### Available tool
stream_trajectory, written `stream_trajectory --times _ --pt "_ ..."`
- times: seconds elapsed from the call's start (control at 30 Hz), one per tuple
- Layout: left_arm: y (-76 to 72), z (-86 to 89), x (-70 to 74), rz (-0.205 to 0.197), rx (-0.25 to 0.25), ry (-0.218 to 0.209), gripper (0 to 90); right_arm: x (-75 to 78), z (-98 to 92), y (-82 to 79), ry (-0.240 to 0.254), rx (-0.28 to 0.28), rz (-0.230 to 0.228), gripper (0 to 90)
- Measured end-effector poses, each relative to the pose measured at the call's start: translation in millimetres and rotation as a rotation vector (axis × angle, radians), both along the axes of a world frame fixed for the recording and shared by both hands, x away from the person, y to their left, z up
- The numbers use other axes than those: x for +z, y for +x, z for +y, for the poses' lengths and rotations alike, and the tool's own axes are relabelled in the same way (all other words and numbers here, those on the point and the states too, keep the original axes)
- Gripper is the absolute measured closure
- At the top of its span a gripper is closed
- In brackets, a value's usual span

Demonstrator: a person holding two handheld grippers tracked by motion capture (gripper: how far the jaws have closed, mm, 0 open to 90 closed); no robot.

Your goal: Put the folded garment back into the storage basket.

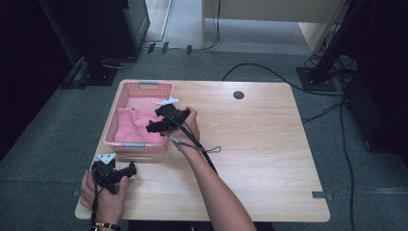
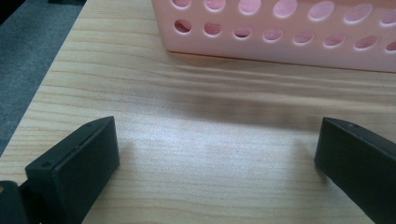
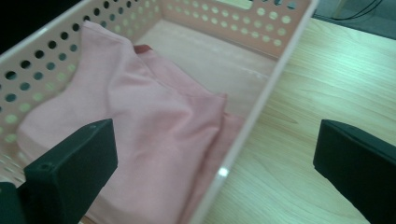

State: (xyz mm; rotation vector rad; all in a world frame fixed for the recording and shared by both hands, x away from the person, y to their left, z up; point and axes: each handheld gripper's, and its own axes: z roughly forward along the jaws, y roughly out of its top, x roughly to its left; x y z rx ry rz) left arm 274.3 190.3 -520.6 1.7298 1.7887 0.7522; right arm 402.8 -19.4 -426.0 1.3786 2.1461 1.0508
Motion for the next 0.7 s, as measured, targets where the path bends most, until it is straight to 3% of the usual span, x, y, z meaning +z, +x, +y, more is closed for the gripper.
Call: stream_trajectory --times 0.3,0.7 --pt "-0.1 0.1 0.1 0.001 -0.001 0.001 0.0 -4.0 -25.9 -3.9 -0.010 -0.031 -0.001 0.0" --pt "0.0 0.1 0.0 0.001 -0.001 0.001 0.0 -23.4 -54.7 -4.4 -0.013 -0.079 0.021 0.0"
